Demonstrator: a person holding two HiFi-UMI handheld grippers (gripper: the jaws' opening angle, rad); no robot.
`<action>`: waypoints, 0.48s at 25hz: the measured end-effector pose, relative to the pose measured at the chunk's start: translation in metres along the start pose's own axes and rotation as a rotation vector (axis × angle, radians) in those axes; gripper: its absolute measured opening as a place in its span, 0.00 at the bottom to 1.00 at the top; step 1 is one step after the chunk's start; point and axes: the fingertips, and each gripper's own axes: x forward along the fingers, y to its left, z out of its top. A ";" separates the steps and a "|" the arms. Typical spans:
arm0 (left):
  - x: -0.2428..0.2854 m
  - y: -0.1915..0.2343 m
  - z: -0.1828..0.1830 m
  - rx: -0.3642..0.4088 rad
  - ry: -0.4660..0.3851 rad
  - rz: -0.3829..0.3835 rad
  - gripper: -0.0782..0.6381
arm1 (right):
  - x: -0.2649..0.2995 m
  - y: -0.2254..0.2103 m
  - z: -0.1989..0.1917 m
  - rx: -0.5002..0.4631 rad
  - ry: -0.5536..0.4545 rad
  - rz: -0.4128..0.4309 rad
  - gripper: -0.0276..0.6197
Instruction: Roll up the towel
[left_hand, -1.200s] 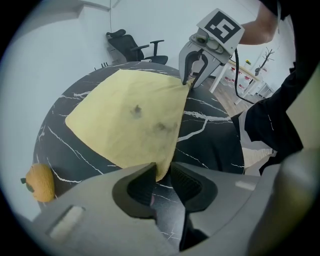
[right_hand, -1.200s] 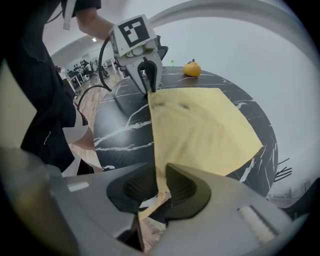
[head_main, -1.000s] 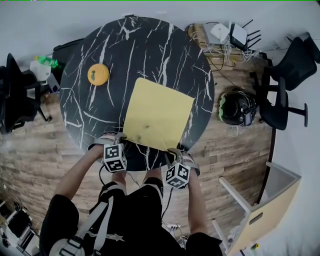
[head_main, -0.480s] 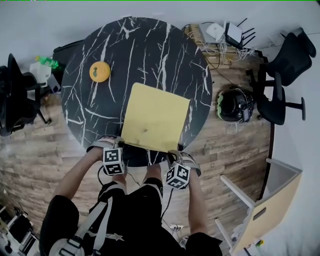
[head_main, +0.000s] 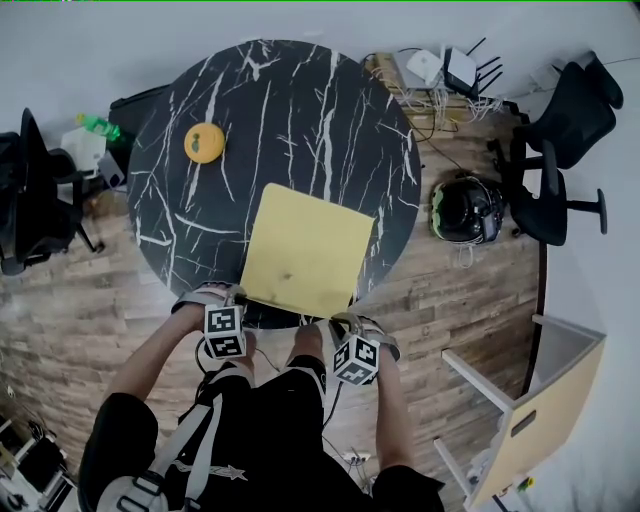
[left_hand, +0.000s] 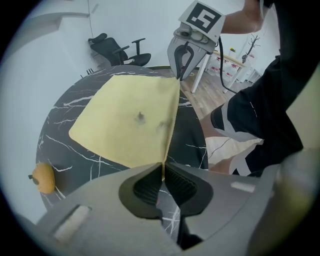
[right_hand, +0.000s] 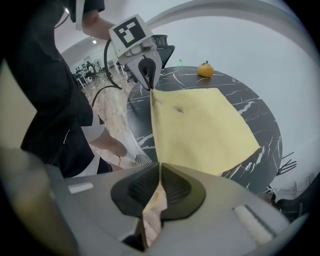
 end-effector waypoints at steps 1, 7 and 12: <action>-0.001 0.002 0.001 0.000 0.000 0.007 0.15 | -0.001 -0.002 0.001 0.006 -0.002 -0.004 0.07; -0.004 0.014 0.005 -0.002 -0.002 0.031 0.15 | -0.002 -0.015 0.003 0.008 -0.004 -0.029 0.07; 0.000 0.021 0.007 -0.006 0.004 0.039 0.15 | 0.000 -0.025 0.002 0.011 -0.008 -0.048 0.07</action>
